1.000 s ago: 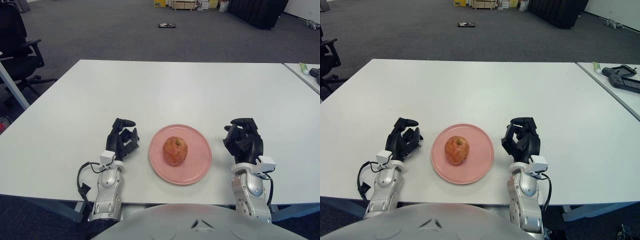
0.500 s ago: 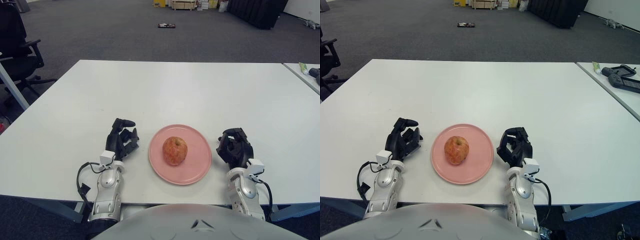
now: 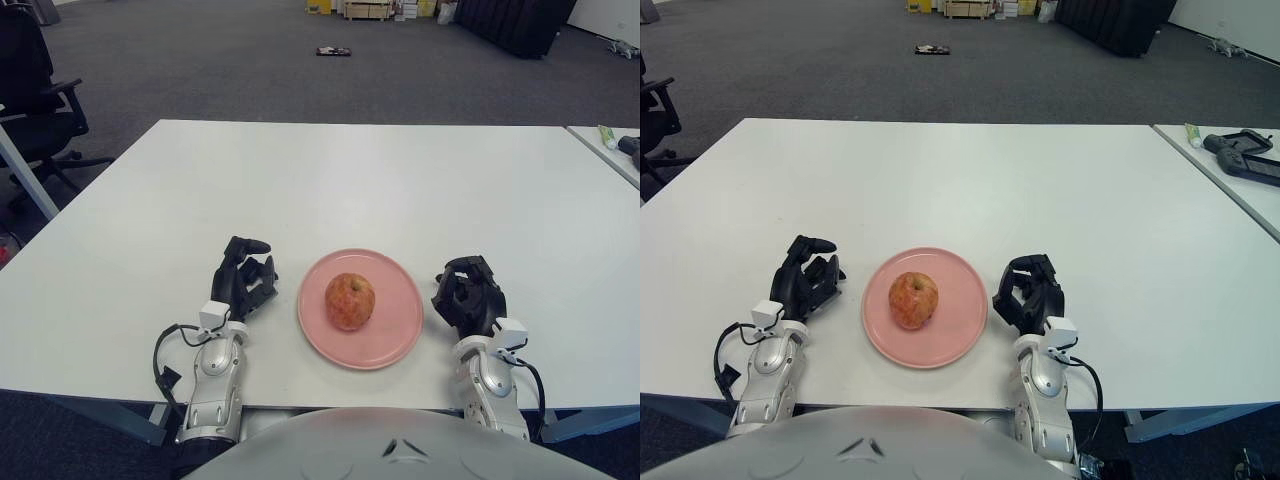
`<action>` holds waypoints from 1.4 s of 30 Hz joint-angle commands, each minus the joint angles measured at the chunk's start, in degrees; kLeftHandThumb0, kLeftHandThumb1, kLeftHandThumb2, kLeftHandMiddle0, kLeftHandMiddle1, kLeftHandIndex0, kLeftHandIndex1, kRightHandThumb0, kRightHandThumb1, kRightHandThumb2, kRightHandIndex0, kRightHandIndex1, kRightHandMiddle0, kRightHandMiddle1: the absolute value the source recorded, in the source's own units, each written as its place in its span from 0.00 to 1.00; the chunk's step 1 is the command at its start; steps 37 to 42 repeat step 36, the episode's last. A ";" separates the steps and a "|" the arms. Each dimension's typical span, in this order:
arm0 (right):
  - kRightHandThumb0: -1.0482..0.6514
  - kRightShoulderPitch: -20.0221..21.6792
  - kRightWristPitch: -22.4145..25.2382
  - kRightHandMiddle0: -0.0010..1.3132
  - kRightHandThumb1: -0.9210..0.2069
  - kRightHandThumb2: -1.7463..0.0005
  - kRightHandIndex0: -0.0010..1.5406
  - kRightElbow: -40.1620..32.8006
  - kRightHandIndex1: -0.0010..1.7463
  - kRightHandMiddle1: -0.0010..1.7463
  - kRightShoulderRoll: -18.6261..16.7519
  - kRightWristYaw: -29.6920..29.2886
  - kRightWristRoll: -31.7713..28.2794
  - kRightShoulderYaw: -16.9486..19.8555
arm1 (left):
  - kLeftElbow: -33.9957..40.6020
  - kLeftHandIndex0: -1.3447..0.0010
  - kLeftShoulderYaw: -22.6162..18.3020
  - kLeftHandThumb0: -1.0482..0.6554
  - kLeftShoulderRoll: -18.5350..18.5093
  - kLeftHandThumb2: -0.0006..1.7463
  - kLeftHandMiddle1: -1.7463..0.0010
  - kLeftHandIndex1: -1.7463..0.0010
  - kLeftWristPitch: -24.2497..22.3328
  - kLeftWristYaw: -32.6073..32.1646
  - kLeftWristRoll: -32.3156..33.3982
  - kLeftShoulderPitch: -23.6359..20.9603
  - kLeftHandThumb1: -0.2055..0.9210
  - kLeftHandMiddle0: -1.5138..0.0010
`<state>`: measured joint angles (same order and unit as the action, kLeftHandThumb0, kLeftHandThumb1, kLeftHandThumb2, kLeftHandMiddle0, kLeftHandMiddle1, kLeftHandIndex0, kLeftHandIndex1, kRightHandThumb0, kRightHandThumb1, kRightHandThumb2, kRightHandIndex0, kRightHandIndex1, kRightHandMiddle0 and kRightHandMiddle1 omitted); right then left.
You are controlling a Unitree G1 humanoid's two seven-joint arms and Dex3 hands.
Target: Put the apple into the plate.
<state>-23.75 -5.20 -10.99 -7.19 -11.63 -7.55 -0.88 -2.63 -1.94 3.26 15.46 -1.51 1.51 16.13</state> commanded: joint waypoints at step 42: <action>0.37 -0.94 -0.92 0.33 0.33 0.41 0.69 0.08 1.00 1.00 -2.72 -1.57 0.03 -0.55 | 1.15 0.72 0.02 0.38 -0.64 0.54 0.00 0.00 -0.96 1.15 0.53 -0.47 0.73 0.57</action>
